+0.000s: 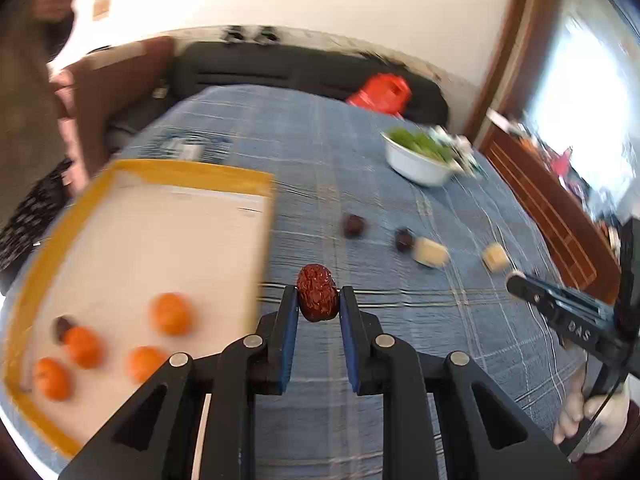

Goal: Organize fruits
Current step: 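Lower the bread slice and red date into the tray and release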

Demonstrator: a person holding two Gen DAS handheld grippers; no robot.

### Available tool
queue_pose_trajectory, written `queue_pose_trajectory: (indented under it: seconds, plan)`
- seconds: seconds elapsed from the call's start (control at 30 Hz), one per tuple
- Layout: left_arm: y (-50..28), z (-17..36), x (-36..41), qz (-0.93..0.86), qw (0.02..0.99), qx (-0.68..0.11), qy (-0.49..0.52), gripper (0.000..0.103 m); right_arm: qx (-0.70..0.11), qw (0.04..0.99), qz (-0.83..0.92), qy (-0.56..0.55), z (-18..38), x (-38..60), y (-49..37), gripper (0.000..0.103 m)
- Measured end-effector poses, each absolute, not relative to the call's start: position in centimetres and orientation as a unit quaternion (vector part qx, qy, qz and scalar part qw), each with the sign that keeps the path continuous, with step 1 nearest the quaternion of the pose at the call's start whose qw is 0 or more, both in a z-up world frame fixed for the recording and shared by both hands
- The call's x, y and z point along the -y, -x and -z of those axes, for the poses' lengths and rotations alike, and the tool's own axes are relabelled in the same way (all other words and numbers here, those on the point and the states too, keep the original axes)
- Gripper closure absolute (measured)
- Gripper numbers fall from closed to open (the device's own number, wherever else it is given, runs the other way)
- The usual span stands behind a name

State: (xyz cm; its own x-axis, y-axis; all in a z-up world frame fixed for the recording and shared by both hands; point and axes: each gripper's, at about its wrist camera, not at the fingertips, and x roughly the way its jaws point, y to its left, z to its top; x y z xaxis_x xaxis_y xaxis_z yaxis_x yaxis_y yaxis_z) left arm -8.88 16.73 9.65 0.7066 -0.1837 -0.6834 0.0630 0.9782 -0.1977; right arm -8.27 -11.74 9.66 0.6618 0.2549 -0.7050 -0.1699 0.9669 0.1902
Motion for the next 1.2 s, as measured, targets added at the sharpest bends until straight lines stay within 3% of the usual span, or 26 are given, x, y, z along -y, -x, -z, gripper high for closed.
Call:
queue_pose_trajectory:
  seconds: [0.37, 0.87, 1.03, 1.2]
  plan:
    - [13.6, -9.2, -30.8, -0.052, 0.915, -0.36, 0.173, 0.083, -0.389, 0.892, -0.23, -0.005, -12.5, -1.3, 9.6, 0.069]
    - [14.2, -5.7, -31.7, -0.043, 0.898, -0.396, 0.184, 0.082, -0.461, 0.838, -0.287, 0.047, -8.2, -14.0, 6.5, 0.068]
    - [14.5, -6.1, -32.3, -0.039, 0.902, -0.385, 0.193, 0.056, -0.477, 0.834, -0.273, 0.049, -7.0, -14.7, 5.7, 0.067]
    - [14.7, -7.1, -32.8, -0.041, 0.905, -0.372, 0.203, 0.042, -0.472, 0.838, -0.271, 0.031, -7.7, -13.7, 5.8, 0.058]
